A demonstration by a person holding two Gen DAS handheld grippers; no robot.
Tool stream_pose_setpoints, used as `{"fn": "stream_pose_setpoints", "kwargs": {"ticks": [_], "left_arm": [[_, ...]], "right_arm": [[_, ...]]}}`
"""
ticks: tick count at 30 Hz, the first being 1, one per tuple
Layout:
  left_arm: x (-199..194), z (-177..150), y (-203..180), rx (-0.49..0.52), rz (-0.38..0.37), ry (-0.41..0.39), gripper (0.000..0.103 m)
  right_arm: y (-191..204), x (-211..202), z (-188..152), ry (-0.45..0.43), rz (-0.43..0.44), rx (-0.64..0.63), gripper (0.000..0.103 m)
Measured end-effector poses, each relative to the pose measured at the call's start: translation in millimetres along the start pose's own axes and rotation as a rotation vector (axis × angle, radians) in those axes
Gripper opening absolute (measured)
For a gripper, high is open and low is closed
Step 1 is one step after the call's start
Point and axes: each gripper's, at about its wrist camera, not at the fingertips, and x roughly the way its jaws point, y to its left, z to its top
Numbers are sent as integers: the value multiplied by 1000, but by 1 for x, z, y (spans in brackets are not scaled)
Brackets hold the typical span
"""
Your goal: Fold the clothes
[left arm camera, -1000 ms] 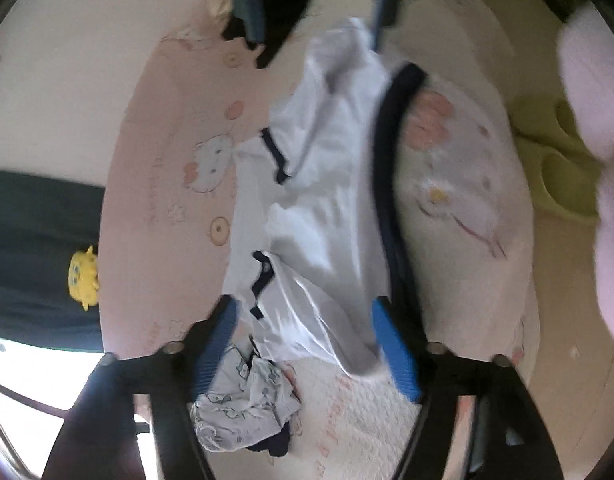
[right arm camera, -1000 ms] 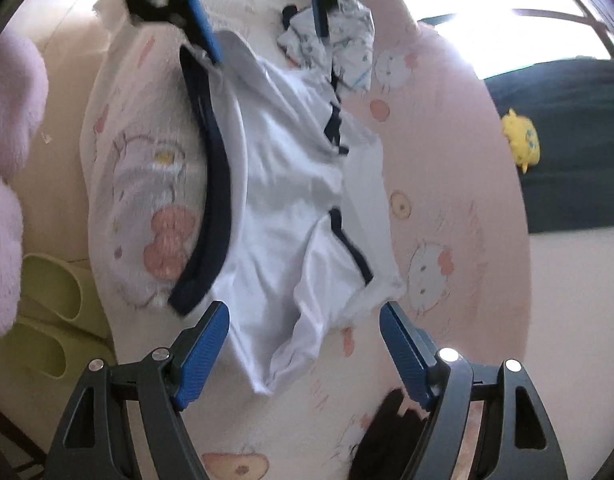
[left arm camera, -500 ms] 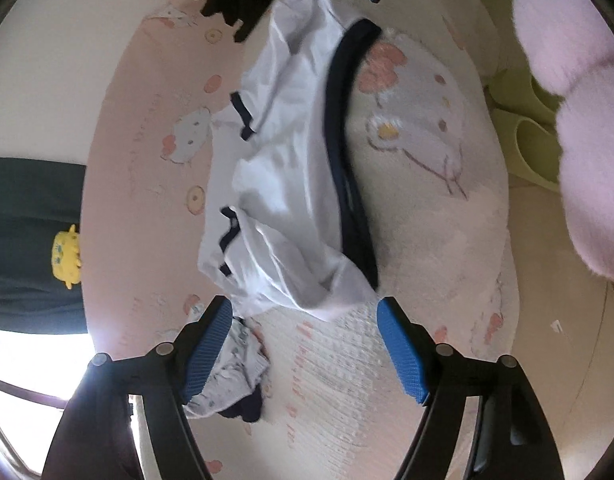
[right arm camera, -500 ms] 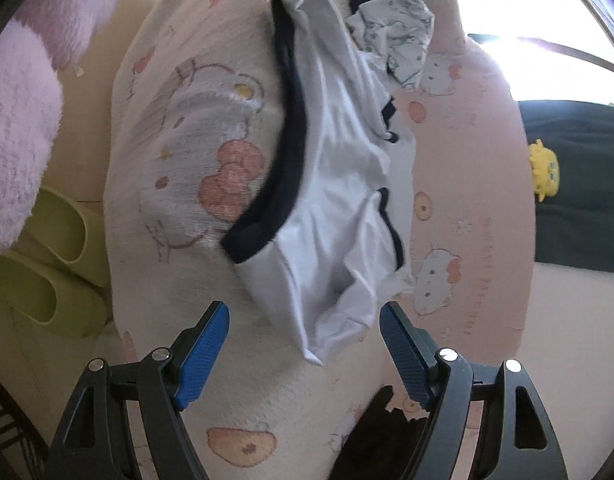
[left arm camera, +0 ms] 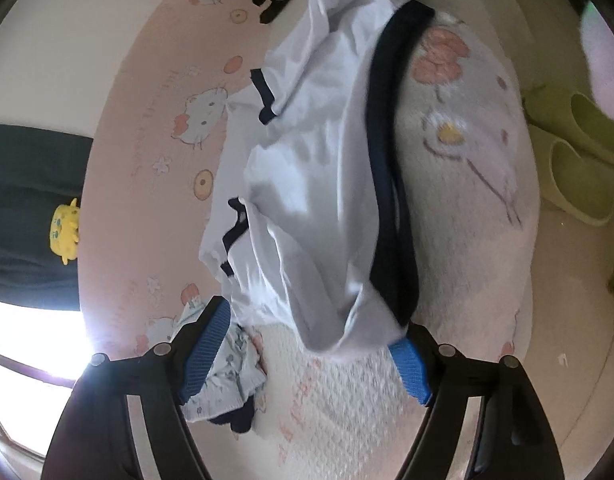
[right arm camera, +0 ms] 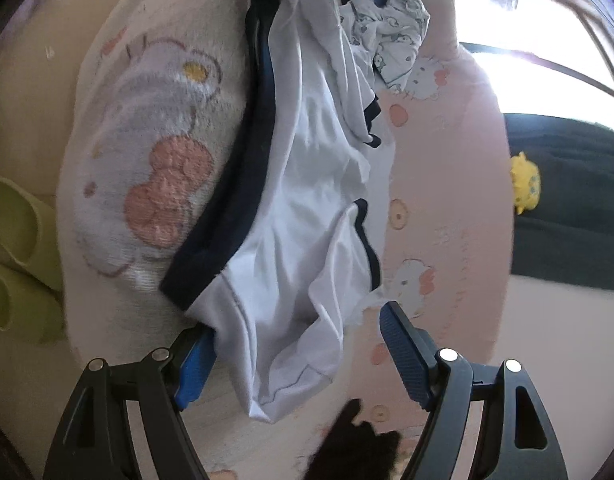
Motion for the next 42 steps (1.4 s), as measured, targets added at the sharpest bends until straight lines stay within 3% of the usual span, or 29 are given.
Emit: {"fn": "stream_pose_setpoints", "kwargs": {"ticks": [3, 7, 9, 12, 13, 14, 15, 16, 17, 18, 21, 25, 28, 31, 35, 39, 42], "left_arm": [[1, 4, -8, 45, 47, -17, 78], [7, 3, -29, 139, 183, -68, 80], [7, 3, -34, 140, 219, -73, 80], [8, 4, -29, 64, 186, -53, 77], [9, 5, -23, 24, 149, -41, 76], [10, 5, -18, -13, 100, -25, 68], [10, 5, -13, -51, 40, -11, 55], [12, 4, -7, -103, -37, -5, 45], [14, 3, 0, -159, -120, -2, 27], [16, 3, 4, -199, -185, 0, 15], [21, 6, 11, -228, -248, 18, 14], [26, 5, 24, -322, -317, 42, 14], [34, 1, 38, -431, -396, 59, 14], [48, -6, 60, -595, -524, 97, 14], [77, -24, 98, -889, -770, 187, 14], [103, -43, 129, -1122, -967, 237, 14], [113, -46, 151, -1171, -1009, 228, 14]], "right_arm": [[9, -2, 0, -9, -47, -34, 77], [21, -7, -2, -25, -99, -53, 76], [16, -6, -3, -9, -45, 10, 67], [8, -1, -3, 1, 49, 75, 51], [8, 0, -3, 2, 78, 84, 45], [10, -1, -3, 0, 105, 78, 32], [13, -1, -3, -4, 130, 64, 13], [19, -2, -3, -10, 153, 38, 7], [24, -3, -3, -17, 153, 10, 7], [29, -4, -3, -27, 128, -23, 7], [25, -4, -3, -27, 158, -1, 7], [-1, 2, -2, 11, 289, 195, 7], [-10, 4, -5, 19, 348, 272, 7], [-20, 7, -6, 31, 414, 327, 7], [-60, 26, -21, 66, 685, 563, 7], [-96, 43, -39, 63, 879, 751, 7], [-117, 48, -48, 37, 923, 815, 7]]}}
